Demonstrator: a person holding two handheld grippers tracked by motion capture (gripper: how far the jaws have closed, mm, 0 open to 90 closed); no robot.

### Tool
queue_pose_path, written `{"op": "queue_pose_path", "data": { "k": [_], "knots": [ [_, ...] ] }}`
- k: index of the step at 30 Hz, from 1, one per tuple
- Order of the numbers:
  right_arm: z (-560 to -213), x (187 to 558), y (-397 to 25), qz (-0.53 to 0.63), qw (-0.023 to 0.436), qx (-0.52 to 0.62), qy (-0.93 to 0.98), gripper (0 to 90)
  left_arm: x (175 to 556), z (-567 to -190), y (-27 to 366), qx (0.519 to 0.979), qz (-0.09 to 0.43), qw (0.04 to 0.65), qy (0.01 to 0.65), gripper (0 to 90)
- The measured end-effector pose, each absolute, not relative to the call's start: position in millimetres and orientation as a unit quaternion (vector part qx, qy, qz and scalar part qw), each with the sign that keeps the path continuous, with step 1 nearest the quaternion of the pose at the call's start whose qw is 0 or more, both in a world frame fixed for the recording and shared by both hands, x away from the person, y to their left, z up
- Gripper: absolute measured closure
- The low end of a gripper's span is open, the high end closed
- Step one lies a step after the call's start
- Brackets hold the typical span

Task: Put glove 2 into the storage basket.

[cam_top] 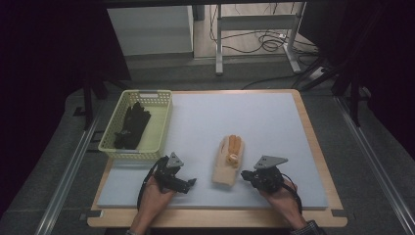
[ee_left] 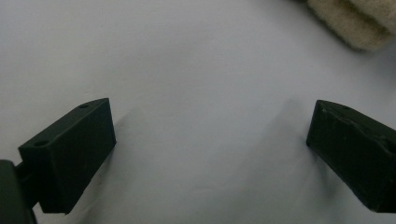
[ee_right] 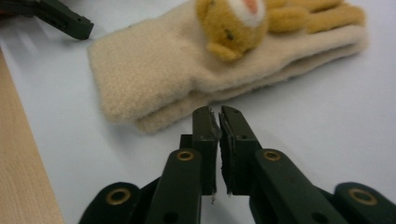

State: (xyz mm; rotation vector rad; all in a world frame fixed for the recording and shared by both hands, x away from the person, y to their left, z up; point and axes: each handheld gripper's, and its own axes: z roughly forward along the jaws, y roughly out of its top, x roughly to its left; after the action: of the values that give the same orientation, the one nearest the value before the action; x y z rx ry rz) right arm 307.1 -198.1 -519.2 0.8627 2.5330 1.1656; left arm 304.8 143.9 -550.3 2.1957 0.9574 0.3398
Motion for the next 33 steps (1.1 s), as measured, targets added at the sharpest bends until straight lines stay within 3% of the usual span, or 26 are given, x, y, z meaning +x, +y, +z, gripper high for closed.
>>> {"op": "queue_pose_path", "data": {
  "k": [33],
  "knots": [
    [-533.9, 334.3, -149.9, 0.392, 0.101, 0.287, 0.868, 84.9, 304.9, -550.3, 143.9, 0.849, 0.131, 0.353, 0.370, 1.4]
  ]
}}
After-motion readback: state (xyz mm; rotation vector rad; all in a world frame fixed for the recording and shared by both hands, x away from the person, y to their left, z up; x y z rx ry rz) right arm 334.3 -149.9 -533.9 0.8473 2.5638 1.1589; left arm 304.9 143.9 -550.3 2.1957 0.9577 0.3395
